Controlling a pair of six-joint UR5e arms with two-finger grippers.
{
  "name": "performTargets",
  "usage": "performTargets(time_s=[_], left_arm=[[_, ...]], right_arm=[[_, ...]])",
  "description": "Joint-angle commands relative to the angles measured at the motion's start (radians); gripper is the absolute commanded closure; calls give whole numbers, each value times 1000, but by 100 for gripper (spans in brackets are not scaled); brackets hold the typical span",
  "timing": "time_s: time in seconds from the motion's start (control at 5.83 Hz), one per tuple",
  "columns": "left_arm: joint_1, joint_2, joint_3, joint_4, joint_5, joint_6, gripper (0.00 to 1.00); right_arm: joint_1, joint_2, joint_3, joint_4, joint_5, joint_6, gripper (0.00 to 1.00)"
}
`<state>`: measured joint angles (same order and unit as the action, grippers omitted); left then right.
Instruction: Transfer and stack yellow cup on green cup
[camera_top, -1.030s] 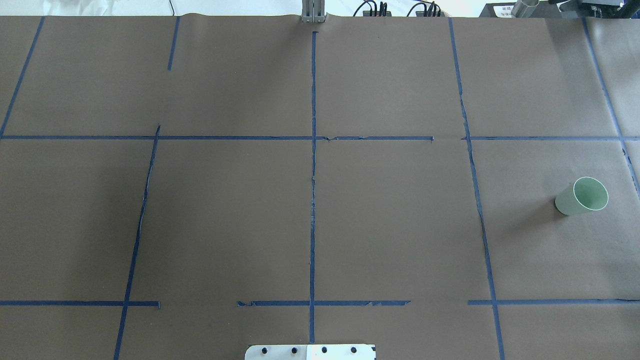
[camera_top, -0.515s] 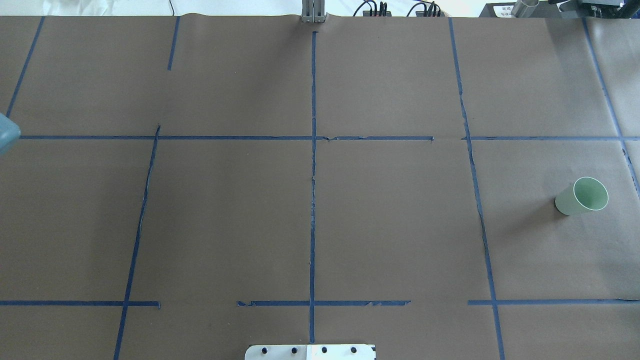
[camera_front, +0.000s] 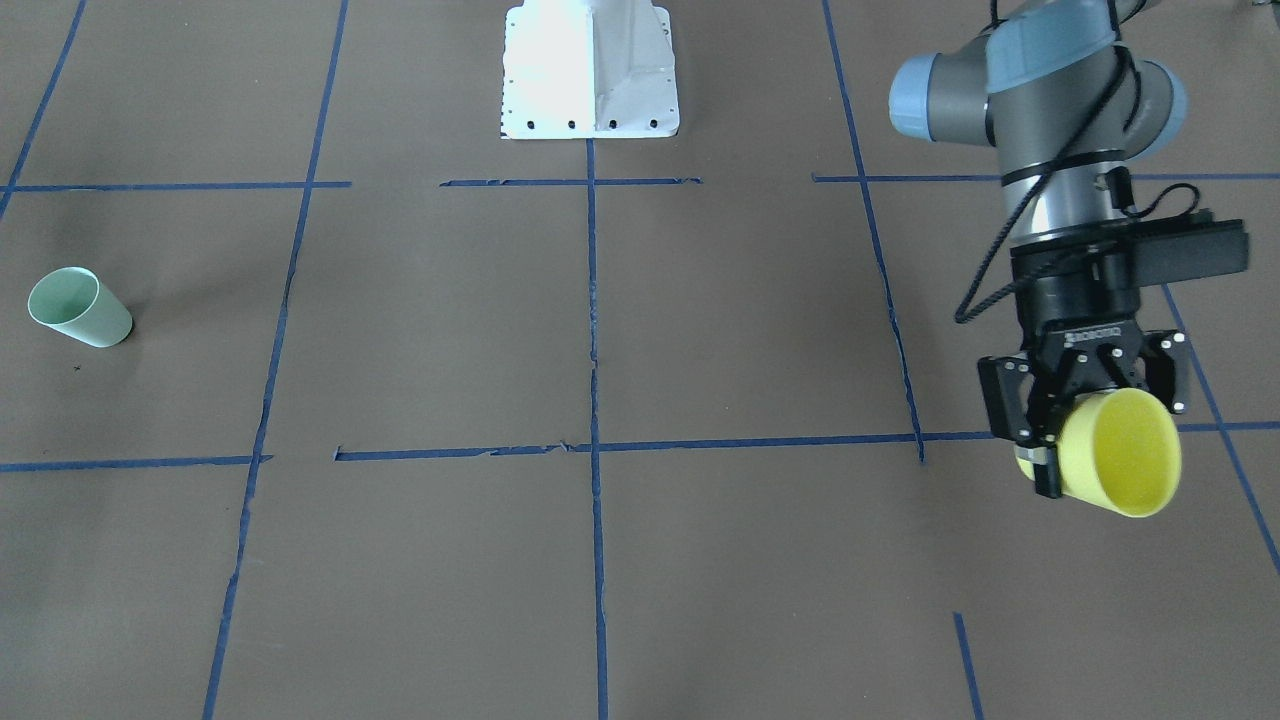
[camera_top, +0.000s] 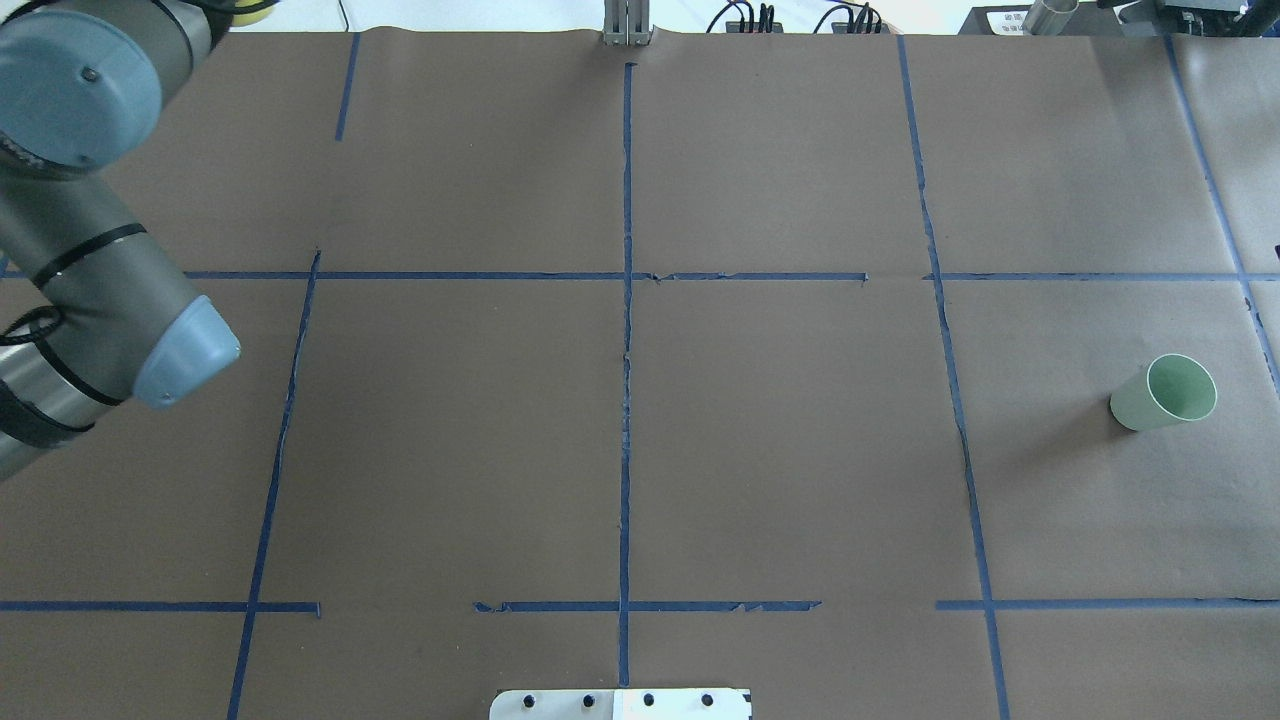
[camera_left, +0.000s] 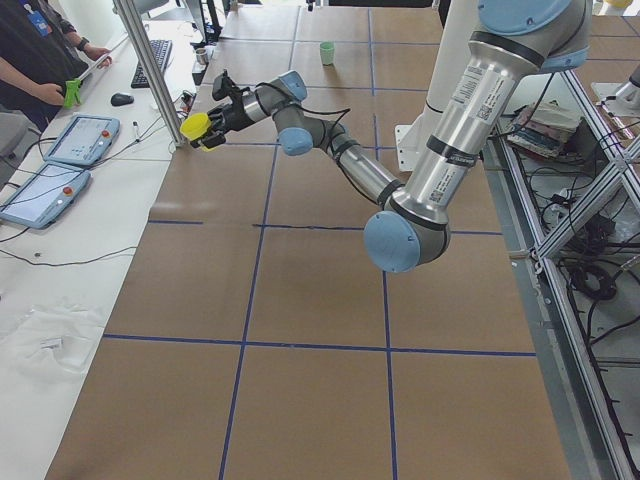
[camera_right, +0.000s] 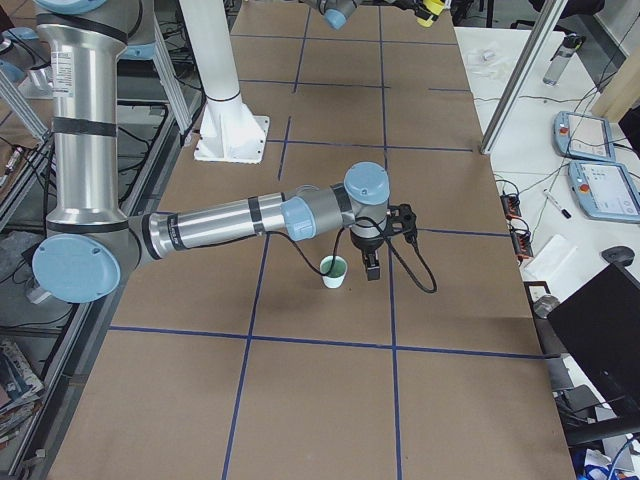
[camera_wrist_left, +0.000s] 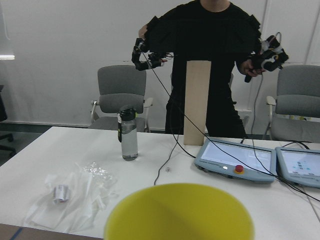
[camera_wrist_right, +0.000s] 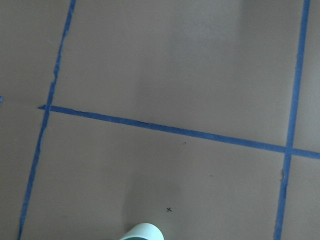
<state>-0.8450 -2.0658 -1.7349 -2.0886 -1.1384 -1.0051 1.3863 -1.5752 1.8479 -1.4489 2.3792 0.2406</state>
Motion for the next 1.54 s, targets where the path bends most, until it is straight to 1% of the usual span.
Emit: performTargets(time_s=[0.0,0.17,0.34,0.51,0.69,0.86,1.03,1.2,1.37], left_arm=[[184,-65,8,-16,125,-4,53],[245,-80,23,-14,196,-4,52],[297,-126,67,-13,253,-6,52],[349,-216,190,-13,369,-67,51],[387,-282,266,-13,425,-105,51],[412,-304,294,-13,454,-107,51],[423,-329,339,-11,466,-137,51],[437,-379,416,-11,501,-154,51],[455,-382,420,-11,518,-155,50]], right_arm=[[-80,128,7,-5,2,212,0],[-146,212,-1,-10,-3,335,0],[-188,294,-4,-92,-3,345,0],[-223,448,-6,-324,-6,345,0],[-246,521,-9,-409,-6,351,0],[-280,603,-56,-410,-6,452,0],[-317,714,-141,-410,-6,545,0],[-351,862,-271,-421,-3,587,0],[-380,1018,-436,-461,-5,594,0]])
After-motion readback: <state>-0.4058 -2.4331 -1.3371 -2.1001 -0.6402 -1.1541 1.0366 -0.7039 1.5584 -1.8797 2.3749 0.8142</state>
